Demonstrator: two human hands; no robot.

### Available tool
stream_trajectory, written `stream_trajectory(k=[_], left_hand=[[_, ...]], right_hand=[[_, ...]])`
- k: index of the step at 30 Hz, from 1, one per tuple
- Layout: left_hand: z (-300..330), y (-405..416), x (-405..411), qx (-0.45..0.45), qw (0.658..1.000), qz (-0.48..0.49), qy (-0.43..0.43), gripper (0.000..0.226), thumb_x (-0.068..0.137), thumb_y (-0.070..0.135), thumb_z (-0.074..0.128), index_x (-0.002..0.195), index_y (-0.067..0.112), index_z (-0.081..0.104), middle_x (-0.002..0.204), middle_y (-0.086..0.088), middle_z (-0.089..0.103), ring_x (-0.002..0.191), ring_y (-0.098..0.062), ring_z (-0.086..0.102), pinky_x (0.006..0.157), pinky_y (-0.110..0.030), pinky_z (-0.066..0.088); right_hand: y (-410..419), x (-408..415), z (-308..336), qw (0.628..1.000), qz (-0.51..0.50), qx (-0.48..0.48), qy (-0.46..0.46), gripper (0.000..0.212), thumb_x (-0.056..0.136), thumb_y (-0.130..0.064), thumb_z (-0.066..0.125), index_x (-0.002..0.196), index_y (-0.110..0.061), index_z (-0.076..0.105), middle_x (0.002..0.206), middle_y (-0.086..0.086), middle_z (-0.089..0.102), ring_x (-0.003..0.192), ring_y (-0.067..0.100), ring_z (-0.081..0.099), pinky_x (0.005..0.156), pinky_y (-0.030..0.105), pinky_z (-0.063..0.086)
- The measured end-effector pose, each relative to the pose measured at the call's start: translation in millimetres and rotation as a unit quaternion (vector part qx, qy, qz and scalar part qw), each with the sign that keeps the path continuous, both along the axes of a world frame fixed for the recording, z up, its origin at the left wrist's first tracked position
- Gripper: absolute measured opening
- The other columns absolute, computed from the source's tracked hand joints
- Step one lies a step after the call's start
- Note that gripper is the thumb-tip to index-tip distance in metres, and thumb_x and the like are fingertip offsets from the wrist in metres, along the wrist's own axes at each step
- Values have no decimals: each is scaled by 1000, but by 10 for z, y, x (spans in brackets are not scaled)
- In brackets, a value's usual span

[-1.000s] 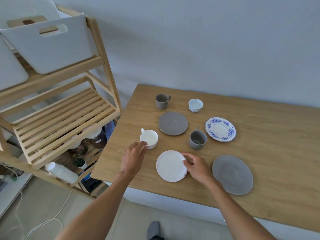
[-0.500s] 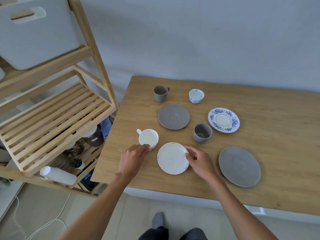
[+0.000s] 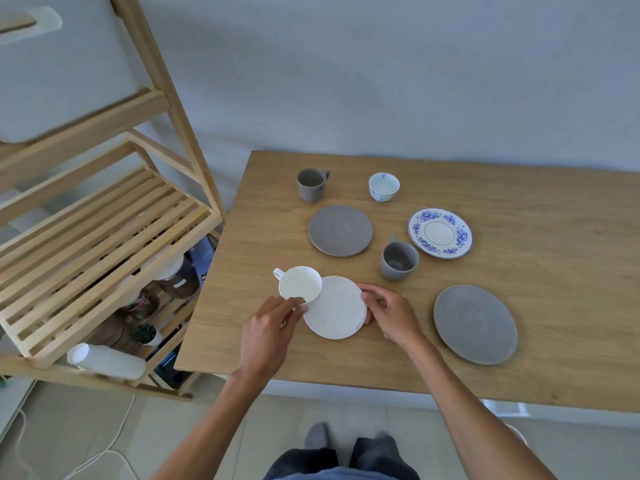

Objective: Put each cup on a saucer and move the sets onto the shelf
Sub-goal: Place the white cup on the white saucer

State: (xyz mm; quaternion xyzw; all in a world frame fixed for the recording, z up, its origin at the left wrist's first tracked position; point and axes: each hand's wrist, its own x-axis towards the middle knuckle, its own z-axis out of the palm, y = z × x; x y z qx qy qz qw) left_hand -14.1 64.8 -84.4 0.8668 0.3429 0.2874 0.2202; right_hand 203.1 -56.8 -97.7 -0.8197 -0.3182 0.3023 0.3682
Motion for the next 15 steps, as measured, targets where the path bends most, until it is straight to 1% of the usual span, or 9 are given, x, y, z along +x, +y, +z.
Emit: stream_trajectory(k=[2,5,9,12,15], left_hand=[[-6,-81,43,-1,1000,-3,12,9,86,27,73,95,23,73,72,9,57,61,-7,47,46,-24,39],[-15,-166,114,0,999,-19,26,9,83,27,76,92,25,74,70,11,59,63,-6,48,46,-23,38],[-25,-242,235,-9,998,-39,43,7,85,30,74,92,28,72,70,12,60,66,-5,49,47,-21,37],[-35,-285,294,-31,997,-44,52,7,87,32,71,93,29,72,73,12,62,63,-1,45,49,-20,37],[-48,-285,314,-45,996,-46,59,7,88,34,69,94,30,72,75,13,63,61,0,43,50,-20,36]], right_hand=[[-5,22,14,1000,8,-1,28,29,101,-34,57,129,-38,65,65,1,70,43,0,59,36,16,40],[-4,41,-8,999,10,-5,47,32,100,-34,59,131,-40,64,67,1,72,47,2,61,35,22,41],[0,33,-1,999,0,0,55,31,100,-35,60,130,-40,64,68,1,72,51,1,65,34,22,41],[-14,42,-15,998,3,0,59,30,100,-35,59,129,-40,64,69,2,73,52,2,65,34,23,41],[-20,45,-23,998,6,4,66,30,100,-34,58,130,-39,65,71,7,75,53,5,65,33,22,40]])
